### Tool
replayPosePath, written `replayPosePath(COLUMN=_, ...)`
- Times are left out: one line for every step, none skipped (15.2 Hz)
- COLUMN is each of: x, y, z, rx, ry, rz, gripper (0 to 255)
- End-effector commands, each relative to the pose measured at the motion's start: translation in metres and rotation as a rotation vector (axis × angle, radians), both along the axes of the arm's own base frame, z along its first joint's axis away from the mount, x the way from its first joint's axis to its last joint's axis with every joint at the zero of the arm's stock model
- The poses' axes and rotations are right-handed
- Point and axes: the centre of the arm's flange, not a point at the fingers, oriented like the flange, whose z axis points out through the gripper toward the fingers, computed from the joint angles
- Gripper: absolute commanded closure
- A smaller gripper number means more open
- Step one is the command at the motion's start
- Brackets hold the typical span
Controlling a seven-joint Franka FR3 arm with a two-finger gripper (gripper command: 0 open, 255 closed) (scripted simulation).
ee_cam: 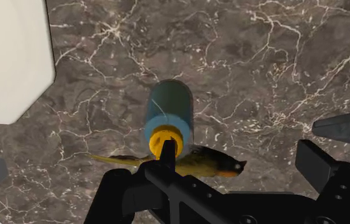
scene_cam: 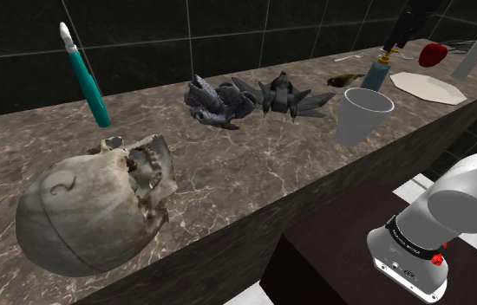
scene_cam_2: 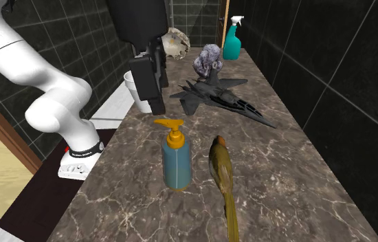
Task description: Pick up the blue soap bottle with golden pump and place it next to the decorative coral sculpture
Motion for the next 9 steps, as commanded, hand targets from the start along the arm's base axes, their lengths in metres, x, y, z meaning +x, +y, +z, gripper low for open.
replayPosePath(x=0.007, y=-0.027, z=0.003, rx=0.008, ry=-0.002, rz=0.01, gripper=0)
replayPosePath(x=0.009, y=-0.041, z=0.005, rx=0.013, ry=-0.004, rz=0.014, gripper=0)
replayPosePath(x=0.012, y=-0.055, z=0.007, rx=0.017, ry=-0.005, rz=0.019, gripper=0)
replayPosePath(x=0.013, y=-0.061, z=0.007, rx=0.02, ry=-0.005, rz=0.02, gripper=0)
replayPosePath(x=0.013, y=-0.06, z=0.002, rx=0.02, ry=-0.005, rz=0.02, gripper=0)
replayPosePath(x=0.014, y=-0.06, z=-0.003, rx=0.02, ry=-0.005, rz=0.02, gripper=0)
replayPosePath(x=0.015, y=-0.06, z=-0.008, rx=0.02, ry=-0.005, rz=0.02, gripper=0)
replayPosePath(x=0.015, y=-0.059, z=-0.014, rx=0.02, ry=-0.005, rz=0.02, gripper=0)
replayPosePath(x=0.016, y=-0.059, z=-0.019, rx=0.02, ry=-0.005, rz=0.02, gripper=0)
